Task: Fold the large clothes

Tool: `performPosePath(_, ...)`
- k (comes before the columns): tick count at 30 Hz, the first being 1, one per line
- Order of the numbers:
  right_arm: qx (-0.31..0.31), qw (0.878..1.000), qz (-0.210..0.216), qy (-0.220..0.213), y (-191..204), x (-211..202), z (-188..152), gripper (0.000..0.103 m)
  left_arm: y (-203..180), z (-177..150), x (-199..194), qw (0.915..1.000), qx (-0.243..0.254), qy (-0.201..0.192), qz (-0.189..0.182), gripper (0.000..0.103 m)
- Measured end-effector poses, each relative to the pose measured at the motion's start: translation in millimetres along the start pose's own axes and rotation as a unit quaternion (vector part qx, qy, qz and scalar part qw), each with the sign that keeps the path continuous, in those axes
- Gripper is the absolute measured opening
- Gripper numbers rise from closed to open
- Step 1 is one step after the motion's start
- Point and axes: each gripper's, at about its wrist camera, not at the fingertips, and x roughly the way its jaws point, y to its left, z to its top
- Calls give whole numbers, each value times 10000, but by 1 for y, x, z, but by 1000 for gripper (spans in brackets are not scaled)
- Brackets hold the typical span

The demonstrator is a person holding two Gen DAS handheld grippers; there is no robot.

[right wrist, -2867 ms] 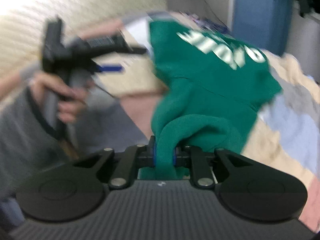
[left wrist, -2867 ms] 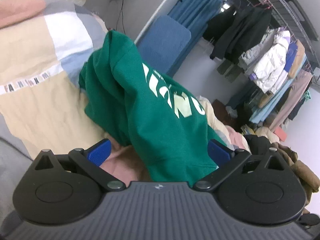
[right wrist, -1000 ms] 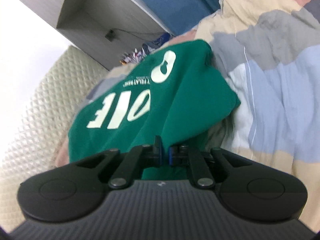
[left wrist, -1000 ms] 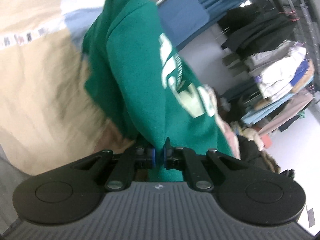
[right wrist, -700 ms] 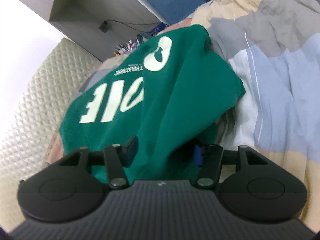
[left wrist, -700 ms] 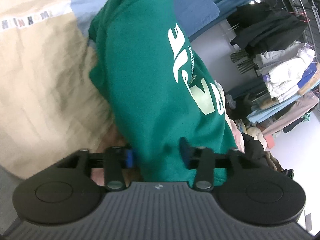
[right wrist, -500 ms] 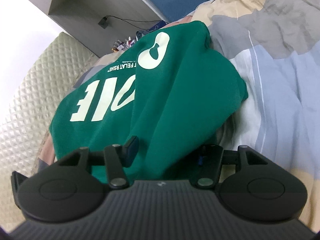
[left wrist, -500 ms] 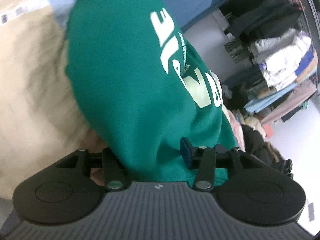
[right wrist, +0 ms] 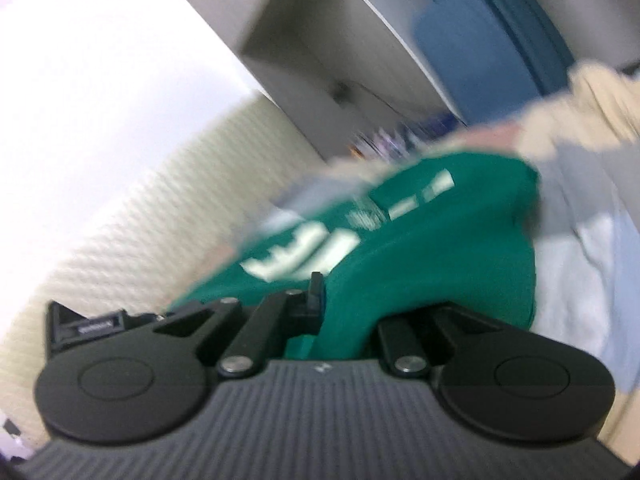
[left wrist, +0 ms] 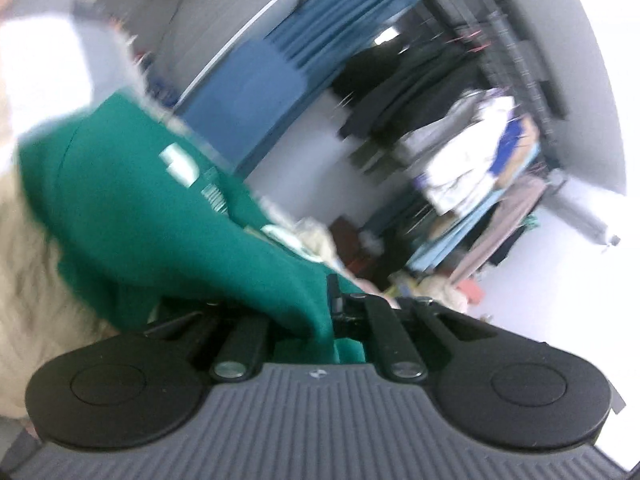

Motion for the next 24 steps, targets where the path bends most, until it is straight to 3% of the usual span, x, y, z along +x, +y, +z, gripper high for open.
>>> performPosePath(8,-321,9944,312,-960,80,-76,48,7,-66,40,-69,9964,199,-719,-391,7)
performPosePath(11,-568,9919,339,-1083,114,-97,73,7,-104,63,-99,9938,365,-922,-495,7)
performPosePath(14,-939,9881,378,-1161,158,-117,103,7,-144,95,-130,9902,550,-1125,-613,7)
performPosePath(19,-1414,9806,213,-1338,236,-140,167,7,-232,163,-170,9832,1140,-1361,-428,7)
performPosePath(24,-1822,9690,196,-1659,291,-157,224,8,-310,231,-204,9733,1504,-1660,-500,7)
